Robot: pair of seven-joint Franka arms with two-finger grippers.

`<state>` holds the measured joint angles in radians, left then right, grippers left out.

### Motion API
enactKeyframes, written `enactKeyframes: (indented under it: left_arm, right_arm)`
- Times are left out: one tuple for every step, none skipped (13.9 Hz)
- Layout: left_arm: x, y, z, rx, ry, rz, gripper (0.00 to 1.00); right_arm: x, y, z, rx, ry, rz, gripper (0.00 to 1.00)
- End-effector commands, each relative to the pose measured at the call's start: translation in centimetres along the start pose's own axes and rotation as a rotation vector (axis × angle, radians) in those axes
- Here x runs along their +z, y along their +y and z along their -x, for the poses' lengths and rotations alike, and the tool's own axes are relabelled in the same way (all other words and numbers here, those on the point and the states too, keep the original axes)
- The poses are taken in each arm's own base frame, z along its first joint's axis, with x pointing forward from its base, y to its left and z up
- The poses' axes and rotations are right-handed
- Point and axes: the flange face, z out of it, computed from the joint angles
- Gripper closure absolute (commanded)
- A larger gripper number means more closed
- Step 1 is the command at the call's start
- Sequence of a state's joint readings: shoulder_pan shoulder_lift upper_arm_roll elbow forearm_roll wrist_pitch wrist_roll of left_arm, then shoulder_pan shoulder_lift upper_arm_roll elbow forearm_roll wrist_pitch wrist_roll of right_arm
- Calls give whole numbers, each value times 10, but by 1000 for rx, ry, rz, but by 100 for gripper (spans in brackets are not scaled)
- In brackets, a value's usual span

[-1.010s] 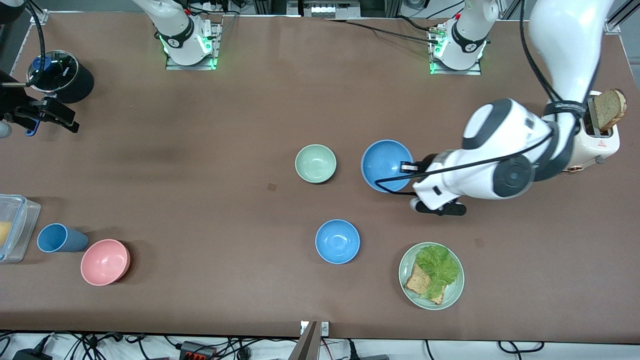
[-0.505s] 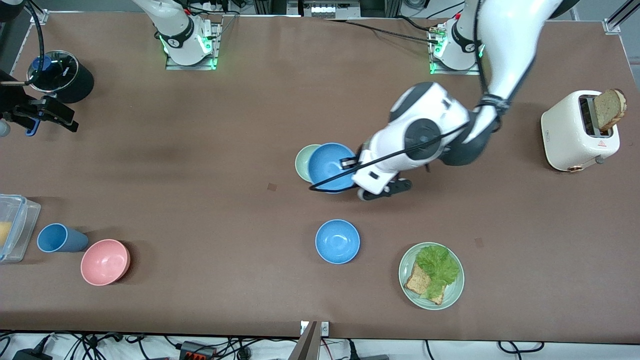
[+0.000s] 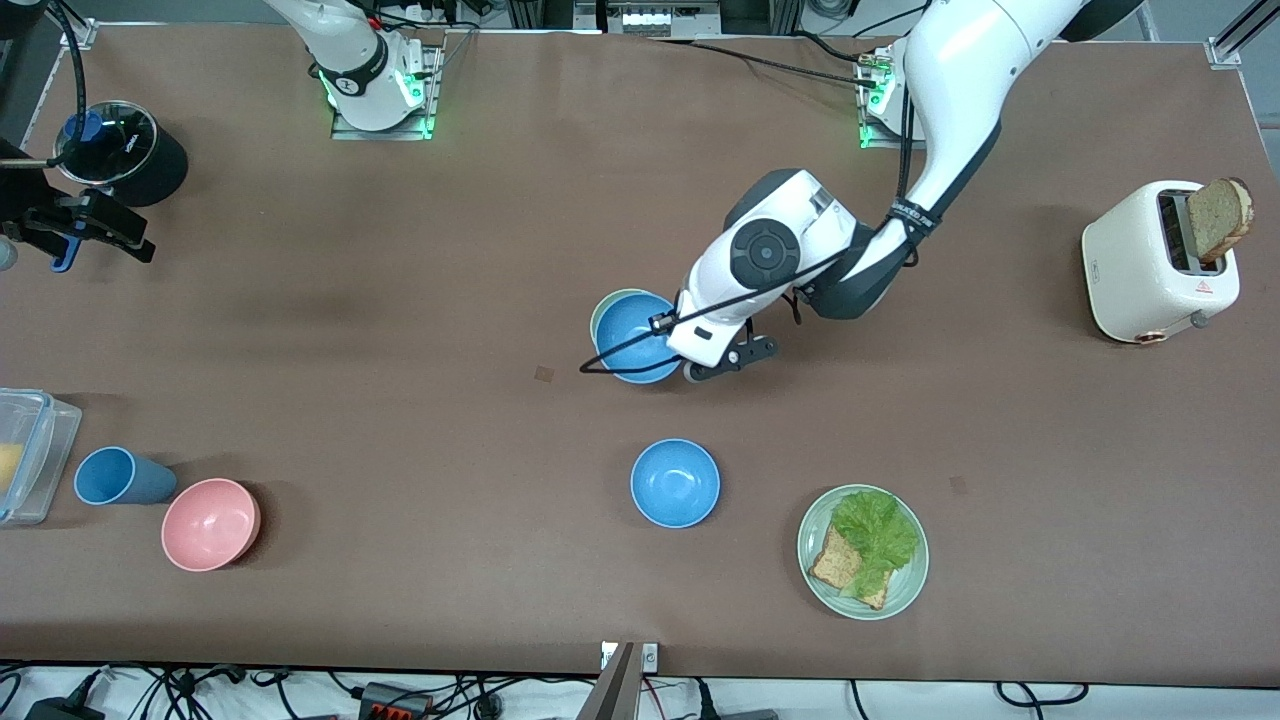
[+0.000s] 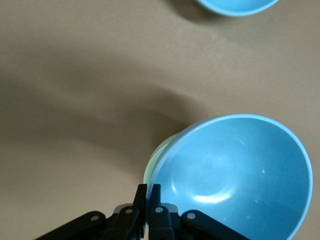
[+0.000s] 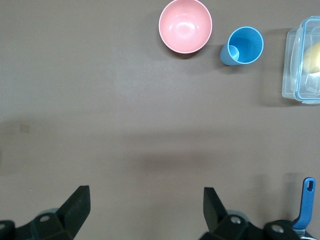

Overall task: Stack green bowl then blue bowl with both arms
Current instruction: 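Lower the blue bowl into the green bowl and open the left gripper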

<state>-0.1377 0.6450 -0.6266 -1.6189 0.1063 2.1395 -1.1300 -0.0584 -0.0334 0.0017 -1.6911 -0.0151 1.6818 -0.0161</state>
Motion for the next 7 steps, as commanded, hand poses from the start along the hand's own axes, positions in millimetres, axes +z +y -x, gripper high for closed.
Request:
enactKeyframes:
  left_arm:
    - [-6,-9,22,-35,61,-4,100]
    - [0,-6,25,-32,60,7,100]
    - [6,-4,28,-27,55,7,100]
    - [11,-2,32,-20,51,3,100]
    - [13,1,37,-9,52,-1,100]
    - [17,2,38,-5,56,-5,100]
    - [20,4,42,0,65,-7,100]
  right_arm:
    - [-3,0,8,-19,8,12,0]
    - [-3,0,8,-19,8,12,0]
    - [-3,0,8,-19,8,12,0]
    - [-3,0,8,-19,8,12,0]
    - [-2,1,8,-18,6,12,0]
    - [-2,1,8,-19,6,12,0]
    - [-2,1,8,-19,6,14,0]
